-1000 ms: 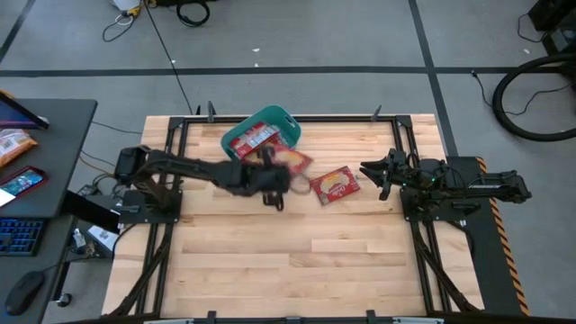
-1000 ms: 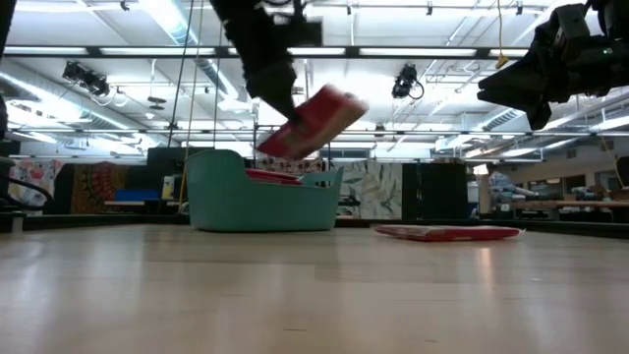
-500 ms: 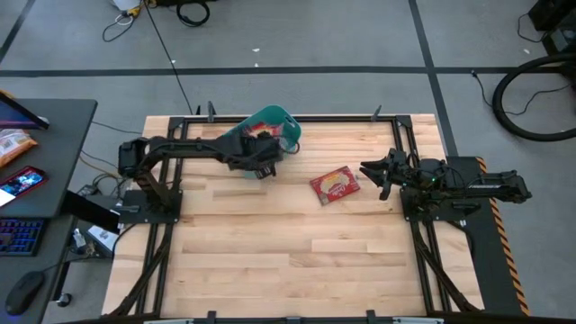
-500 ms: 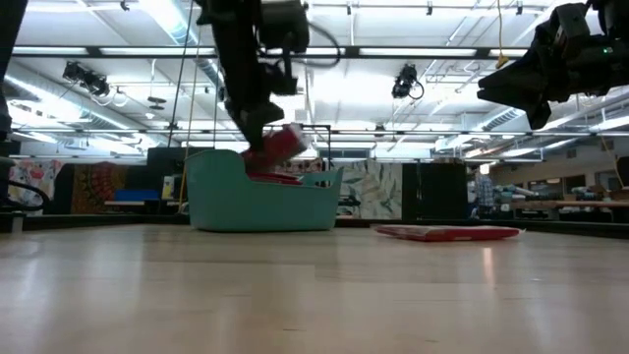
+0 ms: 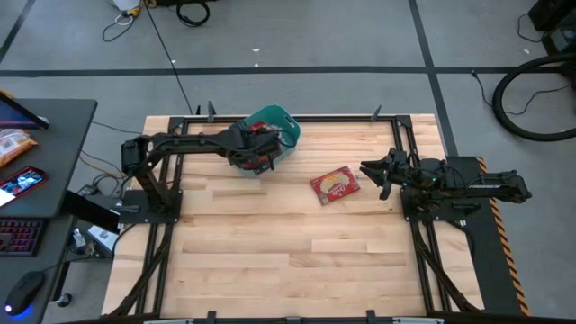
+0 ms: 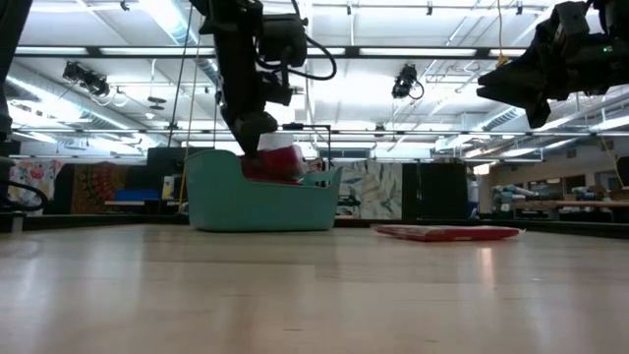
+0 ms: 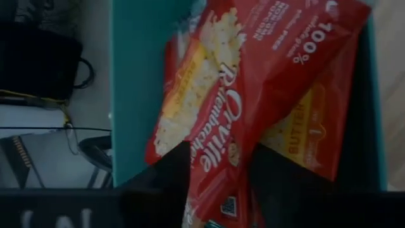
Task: Sort popcorn bags into baskets
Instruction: Put the red popcorn bag into the green bin
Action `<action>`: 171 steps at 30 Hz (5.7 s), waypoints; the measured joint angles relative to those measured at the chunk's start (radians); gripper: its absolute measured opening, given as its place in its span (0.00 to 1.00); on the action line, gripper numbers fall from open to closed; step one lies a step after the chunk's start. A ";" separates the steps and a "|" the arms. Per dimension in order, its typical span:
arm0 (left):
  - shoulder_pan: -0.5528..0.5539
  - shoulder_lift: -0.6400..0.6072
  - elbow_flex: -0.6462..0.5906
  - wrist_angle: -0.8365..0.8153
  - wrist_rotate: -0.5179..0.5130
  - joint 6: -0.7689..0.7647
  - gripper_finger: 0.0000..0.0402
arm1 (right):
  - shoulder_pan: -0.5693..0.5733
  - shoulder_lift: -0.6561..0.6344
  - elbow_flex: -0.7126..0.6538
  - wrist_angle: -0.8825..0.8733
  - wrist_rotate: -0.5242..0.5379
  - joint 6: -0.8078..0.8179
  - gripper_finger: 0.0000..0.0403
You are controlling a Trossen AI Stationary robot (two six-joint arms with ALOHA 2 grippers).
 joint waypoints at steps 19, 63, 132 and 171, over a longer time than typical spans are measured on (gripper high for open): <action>-0.032 0.001 0.000 0.457 0.281 0.319 0.40 | 0.000 0.000 0.000 0.000 0.000 0.000 0.28; -0.221 0.488 0.127 0.831 0.441 0.981 0.40 | 0.000 0.000 0.000 0.007 0.000 0.000 0.28; -0.210 -0.090 0.114 0.418 -0.138 1.035 0.00 | 0.000 0.002 0.000 0.049 -0.001 0.000 0.28; 0.050 -0.115 0.114 -0.218 0.054 0.765 0.01 | 0.000 0.002 0.000 0.062 0.000 0.000 0.28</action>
